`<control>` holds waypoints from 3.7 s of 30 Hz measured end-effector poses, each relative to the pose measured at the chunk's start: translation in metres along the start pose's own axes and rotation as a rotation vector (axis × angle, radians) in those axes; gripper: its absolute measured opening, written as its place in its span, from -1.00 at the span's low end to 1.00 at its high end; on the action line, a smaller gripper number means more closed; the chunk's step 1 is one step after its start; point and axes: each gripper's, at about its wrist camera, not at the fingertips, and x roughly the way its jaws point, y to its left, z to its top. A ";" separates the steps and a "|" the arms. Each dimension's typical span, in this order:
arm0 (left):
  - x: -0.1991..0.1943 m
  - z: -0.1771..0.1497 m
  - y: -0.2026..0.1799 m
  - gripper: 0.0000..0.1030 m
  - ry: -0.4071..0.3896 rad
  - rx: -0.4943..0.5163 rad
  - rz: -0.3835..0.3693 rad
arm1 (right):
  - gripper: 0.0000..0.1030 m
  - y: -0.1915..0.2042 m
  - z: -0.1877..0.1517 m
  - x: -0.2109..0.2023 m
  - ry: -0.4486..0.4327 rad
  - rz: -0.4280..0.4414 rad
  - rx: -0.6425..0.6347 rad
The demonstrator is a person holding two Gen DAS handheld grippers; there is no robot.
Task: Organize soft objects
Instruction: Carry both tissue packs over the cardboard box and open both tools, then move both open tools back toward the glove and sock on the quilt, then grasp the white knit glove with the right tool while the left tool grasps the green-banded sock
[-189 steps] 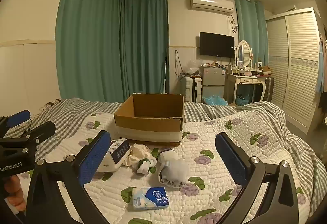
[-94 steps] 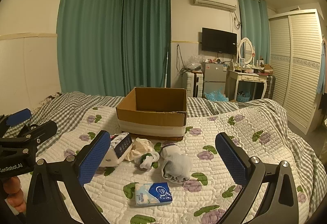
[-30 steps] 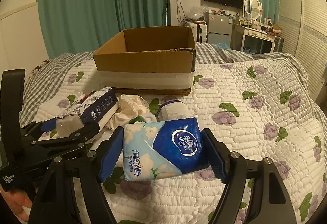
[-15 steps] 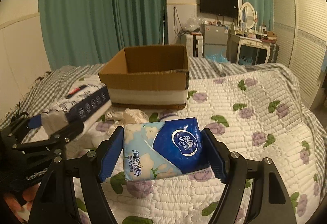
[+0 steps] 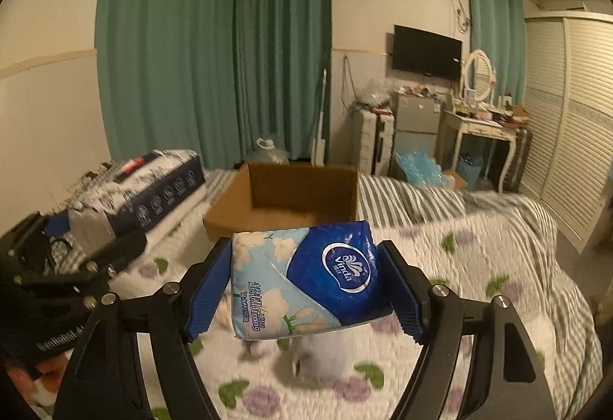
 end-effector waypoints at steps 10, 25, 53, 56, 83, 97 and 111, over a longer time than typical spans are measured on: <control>0.097 0.031 -0.006 0.55 0.008 0.029 0.001 | 0.46 -0.002 0.070 0.106 0.007 0.032 -0.071; 0.202 0.010 -0.003 0.68 0.162 0.025 -0.074 | 0.78 -0.042 0.051 0.234 0.118 0.064 0.031; -0.047 0.048 0.011 0.88 0.011 -0.055 0.036 | 0.97 -0.017 0.056 -0.046 0.004 -0.002 -0.168; -0.044 0.026 0.008 0.88 0.048 -0.087 0.043 | 0.97 -0.019 0.029 -0.037 0.046 0.013 -0.163; 0.087 -0.111 -0.044 0.88 0.425 -0.043 0.079 | 0.19 -0.041 -0.127 0.146 0.472 0.182 -0.146; 0.129 -0.110 -0.077 0.42 0.436 -0.048 -0.035 | 0.19 -0.091 -0.118 0.143 0.435 0.035 -0.030; 0.102 -0.103 -0.070 -0.57 0.416 -0.003 -0.120 | 0.17 -0.092 -0.121 0.131 0.403 0.013 -0.005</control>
